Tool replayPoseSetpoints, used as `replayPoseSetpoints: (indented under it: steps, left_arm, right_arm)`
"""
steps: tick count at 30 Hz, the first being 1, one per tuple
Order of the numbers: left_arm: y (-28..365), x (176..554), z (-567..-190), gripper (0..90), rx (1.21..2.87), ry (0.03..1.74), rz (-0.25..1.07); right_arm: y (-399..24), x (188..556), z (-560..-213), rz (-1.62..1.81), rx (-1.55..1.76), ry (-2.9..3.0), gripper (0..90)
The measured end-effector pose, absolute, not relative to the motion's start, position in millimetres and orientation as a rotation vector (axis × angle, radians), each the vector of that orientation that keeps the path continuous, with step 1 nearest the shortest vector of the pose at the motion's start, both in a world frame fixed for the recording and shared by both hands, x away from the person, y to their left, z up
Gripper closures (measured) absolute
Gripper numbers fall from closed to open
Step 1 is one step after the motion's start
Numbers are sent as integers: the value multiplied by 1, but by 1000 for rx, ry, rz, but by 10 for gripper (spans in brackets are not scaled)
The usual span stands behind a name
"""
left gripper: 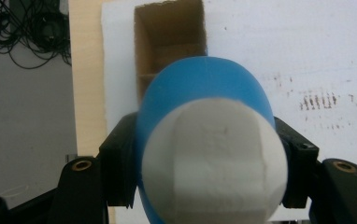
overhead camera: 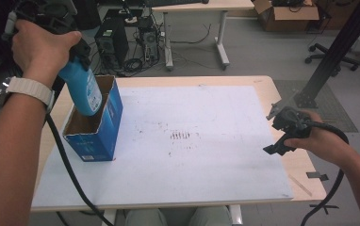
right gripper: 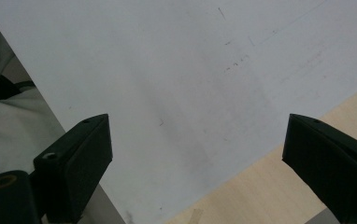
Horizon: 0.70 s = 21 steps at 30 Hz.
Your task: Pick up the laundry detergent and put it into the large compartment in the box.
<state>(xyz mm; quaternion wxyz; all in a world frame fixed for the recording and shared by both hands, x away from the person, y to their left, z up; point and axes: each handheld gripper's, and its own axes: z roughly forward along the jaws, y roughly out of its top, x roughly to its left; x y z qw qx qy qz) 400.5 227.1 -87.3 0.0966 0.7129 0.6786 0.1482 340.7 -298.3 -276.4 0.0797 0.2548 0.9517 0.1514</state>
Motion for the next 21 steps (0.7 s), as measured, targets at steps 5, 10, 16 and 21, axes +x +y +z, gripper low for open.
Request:
replayPoseSetpoints:
  steps: [5,10,16,21]
  left_arm:
    - [233,403,-98,375,2116,2009,458]
    - [238,405,-108,375,2111,2004,468]
    - [240,407,-125,375,2110,2003,469]
    - [244,410,-142,375,2116,2012,447]
  right_arm:
    - [-300,340,-278,446,771,2849,85]
    - [-301,340,-277,446,774,2846,85]
    - [-302,340,-279,445,775,2847,85]
    - [-302,340,-280,445,777,2849,85]
